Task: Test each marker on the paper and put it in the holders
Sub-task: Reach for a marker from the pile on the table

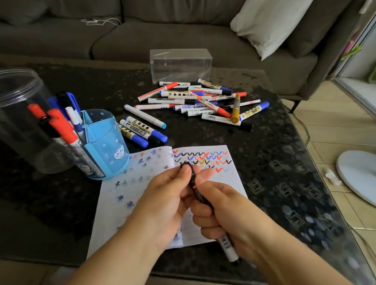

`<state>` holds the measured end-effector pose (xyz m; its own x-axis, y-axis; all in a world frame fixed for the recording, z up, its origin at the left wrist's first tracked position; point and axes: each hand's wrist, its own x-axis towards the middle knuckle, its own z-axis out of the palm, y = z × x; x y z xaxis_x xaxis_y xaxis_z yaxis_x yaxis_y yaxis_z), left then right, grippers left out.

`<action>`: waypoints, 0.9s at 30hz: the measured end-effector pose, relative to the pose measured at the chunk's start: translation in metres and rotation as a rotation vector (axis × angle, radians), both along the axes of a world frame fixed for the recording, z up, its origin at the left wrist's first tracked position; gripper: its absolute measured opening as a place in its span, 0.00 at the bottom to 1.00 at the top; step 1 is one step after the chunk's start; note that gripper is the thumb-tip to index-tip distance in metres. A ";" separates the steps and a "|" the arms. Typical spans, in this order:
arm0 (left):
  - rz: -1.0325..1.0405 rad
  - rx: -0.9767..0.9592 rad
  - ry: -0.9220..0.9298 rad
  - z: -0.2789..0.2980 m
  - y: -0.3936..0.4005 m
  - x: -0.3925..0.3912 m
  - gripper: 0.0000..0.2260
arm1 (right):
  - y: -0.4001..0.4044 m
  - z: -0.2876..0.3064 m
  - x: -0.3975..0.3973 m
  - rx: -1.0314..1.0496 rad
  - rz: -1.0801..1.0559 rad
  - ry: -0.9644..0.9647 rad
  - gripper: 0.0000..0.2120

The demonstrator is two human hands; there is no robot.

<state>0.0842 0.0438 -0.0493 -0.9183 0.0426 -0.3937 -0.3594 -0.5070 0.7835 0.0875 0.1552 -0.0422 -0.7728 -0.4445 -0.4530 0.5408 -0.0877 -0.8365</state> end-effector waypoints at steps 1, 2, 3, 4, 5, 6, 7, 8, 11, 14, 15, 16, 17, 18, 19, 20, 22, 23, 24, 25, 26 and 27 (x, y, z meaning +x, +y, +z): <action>0.026 -0.011 -0.019 0.000 0.000 -0.001 0.09 | -0.003 -0.002 0.001 0.071 -0.008 0.047 0.17; 0.054 -0.016 -0.035 -0.001 0.000 -0.001 0.10 | -0.005 -0.004 0.002 0.159 -0.016 0.103 0.17; 0.079 -0.020 -0.051 -0.001 0.001 -0.002 0.10 | -0.007 -0.007 0.001 0.246 -0.022 0.163 0.17; 0.097 -0.025 -0.064 -0.001 0.001 -0.002 0.10 | -0.008 -0.009 0.001 0.326 -0.024 0.223 0.17; 0.111 -0.031 -0.077 -0.002 0.002 -0.002 0.10 | -0.009 -0.012 0.000 0.410 -0.024 0.297 0.17; 0.125 -0.046 -0.091 -0.004 0.003 -0.002 0.11 | -0.010 -0.014 -0.001 0.501 -0.023 0.384 0.16; 0.141 -0.069 -0.106 -0.006 0.003 -0.003 0.11 | -0.010 -0.017 0.000 0.591 -0.023 0.489 0.15; 0.164 -0.098 -0.122 -0.007 0.002 -0.004 0.10 | -0.010 -0.020 0.001 0.682 -0.009 0.593 0.13; 0.257 -0.125 -0.143 -0.005 -0.010 -0.010 0.06 | -0.009 -0.026 0.005 0.857 0.069 0.697 0.11; 0.201 -0.156 -0.074 0.000 -0.021 -0.008 0.07 | -0.003 -0.024 0.002 0.699 0.069 0.534 0.12; 0.179 -0.183 -0.068 0.000 -0.022 -0.007 0.07 | -0.001 -0.022 0.001 0.636 0.052 0.490 0.13; 0.168 -0.226 -0.074 0.000 -0.021 -0.005 0.07 | 0.002 -0.019 -0.001 0.564 0.024 0.435 0.13; 0.167 -0.278 -0.080 -0.001 -0.020 -0.003 0.06 | 0.005 -0.017 -0.003 0.491 -0.008 0.374 0.13; 0.168 -0.340 -0.078 -0.003 -0.020 -0.002 0.06 | 0.008 -0.014 -0.004 0.420 -0.038 0.317 0.13; 0.170 -0.413 -0.071 -0.003 -0.021 -0.002 0.06 | 0.011 -0.012 -0.006 0.379 -0.053 0.293 0.13; 0.167 -0.490 -0.057 -0.004 -0.022 -0.002 0.05 | 0.013 -0.009 -0.007 0.373 -0.060 0.307 0.13; 0.142 -0.625 -0.005 -0.004 -0.025 0.000 0.07 | 0.019 -0.005 -0.010 0.360 -0.100 0.365 0.11; 0.116 -0.671 0.021 -0.004 -0.025 0.001 0.08 | 0.023 -0.005 -0.013 0.330 -0.147 0.374 0.14; 0.087 -0.705 0.044 -0.004 -0.025 0.001 0.08 | 0.029 -0.004 -0.015 0.294 -0.197 0.375 0.17; 0.065 -0.727 0.060 -0.005 -0.025 0.001 0.07 | 0.033 -0.002 -0.018 0.266 -0.231 0.376 0.17; 0.051 -0.738 0.072 -0.006 -0.024 0.001 0.06 | 0.037 0.001 -0.020 0.237 -0.263 0.366 0.14; 0.040 -0.746 0.084 -0.006 -0.023 0.000 0.04 | 0.040 0.003 -0.023 0.191 -0.294 0.345 0.12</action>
